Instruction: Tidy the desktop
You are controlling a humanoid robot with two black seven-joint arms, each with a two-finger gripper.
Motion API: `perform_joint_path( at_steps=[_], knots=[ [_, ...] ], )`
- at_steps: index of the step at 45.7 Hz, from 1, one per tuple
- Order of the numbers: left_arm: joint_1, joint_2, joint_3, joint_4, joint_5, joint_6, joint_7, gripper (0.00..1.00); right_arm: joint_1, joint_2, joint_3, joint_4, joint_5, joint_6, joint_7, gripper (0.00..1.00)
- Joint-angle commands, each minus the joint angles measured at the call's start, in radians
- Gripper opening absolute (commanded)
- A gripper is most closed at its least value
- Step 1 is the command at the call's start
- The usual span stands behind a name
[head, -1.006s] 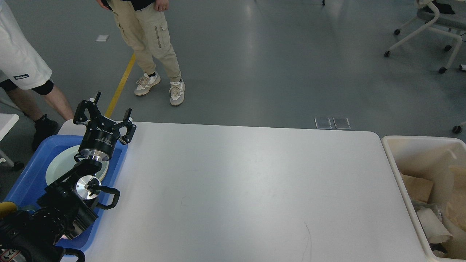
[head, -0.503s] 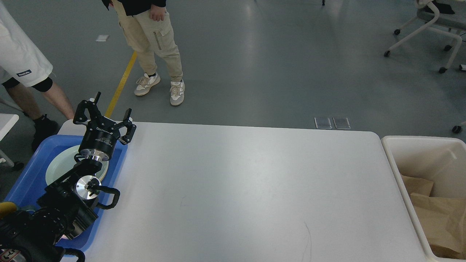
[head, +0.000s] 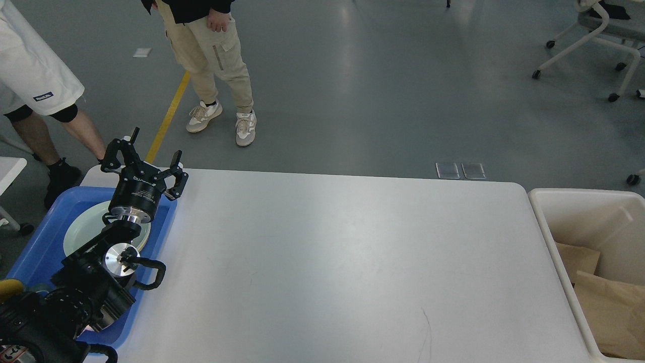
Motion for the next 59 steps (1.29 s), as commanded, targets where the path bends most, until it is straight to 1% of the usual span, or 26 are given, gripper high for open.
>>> perform_joint_path(
  at_steps=[1,7,16,22,26,31,38,48,53,59],
  knots=[
    [0.0,0.0,0.0,0.0,0.0,-0.001,0.0,0.96,0.116,-0.047,-0.061,0.064,-0.004,0.074,0.0,0.99],
    [0.0,0.0,0.0,0.0,0.0,-0.001,0.0,0.96,0.297,-0.089,-0.177,0.127,-0.004,0.18,0.0,0.99],
    [0.0,0.0,0.0,0.0,0.0,0.001,0.0,0.96,0.622,-0.11,-0.341,0.172,-0.008,0.42,0.0,0.99],
    [0.0,0.0,0.0,0.0,0.0,0.001,0.0,0.96,0.809,-0.106,-0.374,0.167,-0.025,0.586,-0.011,0.99],
    [0.0,0.0,0.0,0.0,0.0,-0.001,0.0,0.96,0.904,-0.099,-0.371,0.163,-0.062,0.652,-0.012,0.99],
    [0.0,-0.001,0.0,0.0,0.0,0.001,0.0,0.96,0.97,-0.049,-0.371,0.156,-0.077,0.686,-0.012,1.0],
    [0.0,0.0,0.0,0.0,0.0,-0.001,0.0,0.96,1.024,0.051,-0.369,0.153,-0.073,0.688,-0.012,1.0],
    [0.0,-0.001,0.0,0.0,0.0,-0.001,0.0,0.96,1.09,0.262,-0.349,0.156,-0.054,0.678,-0.009,1.0],
    [0.0,-0.001,0.0,0.0,0.0,-0.001,0.0,0.96,1.124,0.379,-0.305,0.156,-0.028,0.671,-0.009,1.0],
    [0.0,-0.001,0.0,0.0,0.0,-0.001,0.0,0.96,1.141,0.479,-0.233,0.156,-0.022,0.657,-0.009,1.0]
  ],
)
